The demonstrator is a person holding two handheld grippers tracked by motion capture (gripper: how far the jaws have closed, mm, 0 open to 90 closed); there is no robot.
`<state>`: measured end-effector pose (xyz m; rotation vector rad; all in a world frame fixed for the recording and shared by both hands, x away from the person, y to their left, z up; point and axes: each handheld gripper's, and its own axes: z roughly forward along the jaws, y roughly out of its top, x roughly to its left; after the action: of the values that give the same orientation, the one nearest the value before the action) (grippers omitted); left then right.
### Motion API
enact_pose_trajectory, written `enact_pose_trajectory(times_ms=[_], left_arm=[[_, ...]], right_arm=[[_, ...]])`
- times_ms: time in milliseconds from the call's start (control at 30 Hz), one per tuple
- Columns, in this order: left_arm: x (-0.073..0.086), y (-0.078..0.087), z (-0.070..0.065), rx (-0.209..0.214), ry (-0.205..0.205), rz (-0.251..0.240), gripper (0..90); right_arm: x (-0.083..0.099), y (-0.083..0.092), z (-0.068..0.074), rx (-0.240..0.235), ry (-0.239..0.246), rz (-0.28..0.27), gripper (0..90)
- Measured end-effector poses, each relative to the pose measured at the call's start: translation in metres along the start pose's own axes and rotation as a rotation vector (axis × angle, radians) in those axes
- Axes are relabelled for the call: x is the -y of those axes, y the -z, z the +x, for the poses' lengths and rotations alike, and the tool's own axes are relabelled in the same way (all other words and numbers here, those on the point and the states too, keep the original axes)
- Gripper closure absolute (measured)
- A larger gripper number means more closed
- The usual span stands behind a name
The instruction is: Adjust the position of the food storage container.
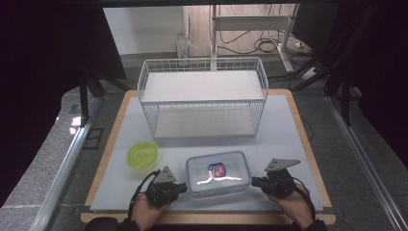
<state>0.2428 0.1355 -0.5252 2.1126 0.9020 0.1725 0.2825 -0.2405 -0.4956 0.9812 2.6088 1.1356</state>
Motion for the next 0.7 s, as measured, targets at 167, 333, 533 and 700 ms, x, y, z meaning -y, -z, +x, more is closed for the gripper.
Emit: enact_pose_trajectory(times_ms=[167, 333, 533, 700], left_arm=[[-0.004, 0.000, 0.013, -0.031, 0.018, -0.001, 89.9], [-0.007, 0.000, 0.025, -0.055, 0.021, 0.009, 89.9], [-0.006, 0.002, 0.025, -0.065, 0.005, 0.017, 85.5], [-0.002, 0.016, 0.018, -0.138, -0.063, 0.044, 68.2]], right_arm=[[-0.004, -0.006, 0.004, -0.006, 0.008, -0.008, 89.4], [-0.007, -0.011, 0.007, -0.017, 0.013, -0.007, 89.2], [-0.007, -0.013, 0.006, -0.005, 0.008, -0.004, 80.7], [-0.005, -0.007, 0.002, 0.025, 0.019, 0.015, 59.6]])
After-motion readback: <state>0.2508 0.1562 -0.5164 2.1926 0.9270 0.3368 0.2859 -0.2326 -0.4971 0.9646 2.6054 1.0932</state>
